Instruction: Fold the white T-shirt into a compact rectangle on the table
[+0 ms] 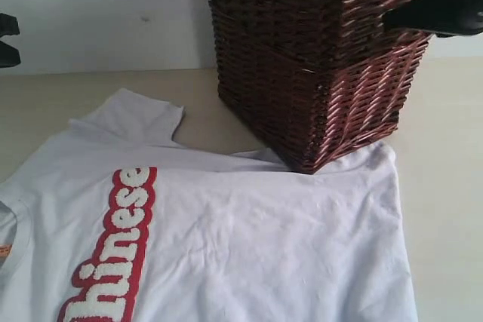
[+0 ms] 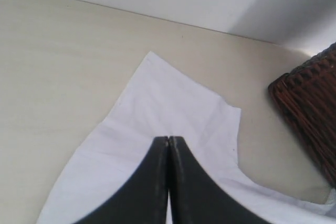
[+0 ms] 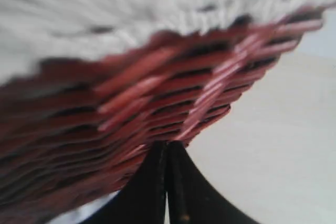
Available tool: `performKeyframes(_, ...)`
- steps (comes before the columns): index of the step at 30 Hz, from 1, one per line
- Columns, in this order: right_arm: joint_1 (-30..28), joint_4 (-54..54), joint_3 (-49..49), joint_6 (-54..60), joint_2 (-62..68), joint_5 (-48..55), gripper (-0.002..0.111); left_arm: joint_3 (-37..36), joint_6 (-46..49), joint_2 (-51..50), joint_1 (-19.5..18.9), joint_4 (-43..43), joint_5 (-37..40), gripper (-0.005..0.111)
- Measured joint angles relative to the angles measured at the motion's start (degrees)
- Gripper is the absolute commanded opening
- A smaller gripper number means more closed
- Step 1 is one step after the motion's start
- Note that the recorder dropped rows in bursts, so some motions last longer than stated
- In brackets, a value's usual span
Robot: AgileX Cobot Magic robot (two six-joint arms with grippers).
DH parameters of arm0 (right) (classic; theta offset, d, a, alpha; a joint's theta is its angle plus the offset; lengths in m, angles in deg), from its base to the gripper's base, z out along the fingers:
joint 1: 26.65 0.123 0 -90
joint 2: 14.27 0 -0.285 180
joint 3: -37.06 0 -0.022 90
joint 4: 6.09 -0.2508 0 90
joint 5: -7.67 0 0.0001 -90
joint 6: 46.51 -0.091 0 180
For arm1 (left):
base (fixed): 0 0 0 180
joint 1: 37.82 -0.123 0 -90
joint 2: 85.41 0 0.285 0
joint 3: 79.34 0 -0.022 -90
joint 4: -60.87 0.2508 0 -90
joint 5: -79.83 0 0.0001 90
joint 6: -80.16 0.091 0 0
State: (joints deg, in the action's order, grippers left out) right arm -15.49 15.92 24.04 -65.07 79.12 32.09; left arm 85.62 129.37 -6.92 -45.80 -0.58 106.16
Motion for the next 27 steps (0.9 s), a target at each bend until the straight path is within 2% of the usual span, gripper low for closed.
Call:
performKeyframes(4,0.1,-7.5,-10.9,0.9,-12.4,-6.3,0.0,0.0,0.8,0.0,0.0,-0.5,0.0,0.0)
performKeyframes(7,1.7,-17.1,-17.4,7.3,-17.8,-7.6,0.0,0.0,1.0,0.0,0.0,-1.1,0.4,0.0)
performKeyframes(12,12.0,-42.7,-21.8,29.0,-19.2,-8.6,0.0,0.0,1.1,0.0,0.0,-1.4,0.7,0.0)
performKeyframes(16,21.5,-58.0,-21.5,41.8,-15.7,-15.6,0.0,0.0,1.3,0.0,0.0,-1.7,0.7,0.0)
performKeyframes(18,24.1,-61.2,-20.4,44.5,-11.4,-19.0,0.0,0.0,1.3,0.0,0.0,-1.7,0.7,0.0)
performKeyframes(21,24.6,-62.8,-16.9,45.9,-3.2,-21.6,0.0,0.0,1.3,0.0,0.0,-1.7,0.7,0.0)
performKeyframes(27,19.9,-62.6,-11.3,46.4,9.5,-23.1,0.0,0.0,1.3,0.0,0.0,-1.7,1.5,0.0)
